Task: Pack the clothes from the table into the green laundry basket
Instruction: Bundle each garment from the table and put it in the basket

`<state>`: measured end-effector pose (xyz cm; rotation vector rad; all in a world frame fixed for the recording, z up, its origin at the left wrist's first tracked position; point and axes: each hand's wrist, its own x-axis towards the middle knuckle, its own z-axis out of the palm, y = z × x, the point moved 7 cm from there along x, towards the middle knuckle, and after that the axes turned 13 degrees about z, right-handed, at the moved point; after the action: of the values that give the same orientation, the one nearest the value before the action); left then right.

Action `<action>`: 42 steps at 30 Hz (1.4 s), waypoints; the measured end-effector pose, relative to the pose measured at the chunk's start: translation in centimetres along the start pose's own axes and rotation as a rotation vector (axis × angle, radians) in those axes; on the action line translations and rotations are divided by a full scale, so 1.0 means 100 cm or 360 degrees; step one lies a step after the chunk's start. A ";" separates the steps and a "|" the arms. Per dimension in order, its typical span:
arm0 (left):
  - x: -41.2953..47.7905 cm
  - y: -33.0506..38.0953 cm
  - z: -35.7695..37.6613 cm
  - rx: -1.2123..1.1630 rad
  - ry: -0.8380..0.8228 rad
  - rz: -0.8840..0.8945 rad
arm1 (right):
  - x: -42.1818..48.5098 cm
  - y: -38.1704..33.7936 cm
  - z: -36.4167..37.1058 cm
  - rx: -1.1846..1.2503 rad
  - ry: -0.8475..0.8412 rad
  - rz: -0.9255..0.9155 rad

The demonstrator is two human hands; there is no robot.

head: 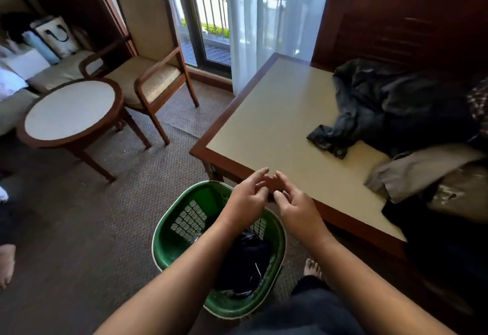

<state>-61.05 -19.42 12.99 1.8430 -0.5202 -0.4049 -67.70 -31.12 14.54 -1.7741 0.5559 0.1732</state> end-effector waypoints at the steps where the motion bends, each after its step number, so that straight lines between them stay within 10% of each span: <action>1: 0.013 0.009 0.010 0.0006 -0.0020 0.0040 | 0.002 -0.005 -0.017 0.0016 0.0062 -0.0009; 18: 0.243 0.125 0.214 0.0061 -0.0200 0.0258 | 0.108 -0.013 -0.329 -0.0317 0.0877 -0.0096; 32: 0.325 0.123 0.264 0.0251 -0.0218 0.0139 | 0.267 0.032 -0.426 -0.1562 0.0754 0.0390; 42: 0.340 0.093 0.251 0.0110 -0.0162 0.0048 | 0.247 0.000 -0.442 -0.0575 0.1247 -0.0094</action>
<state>-46.73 -60.21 13.12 1.8859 -0.6376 -0.4671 -53.65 -79.70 17.12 -2.1908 1.0742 -0.5192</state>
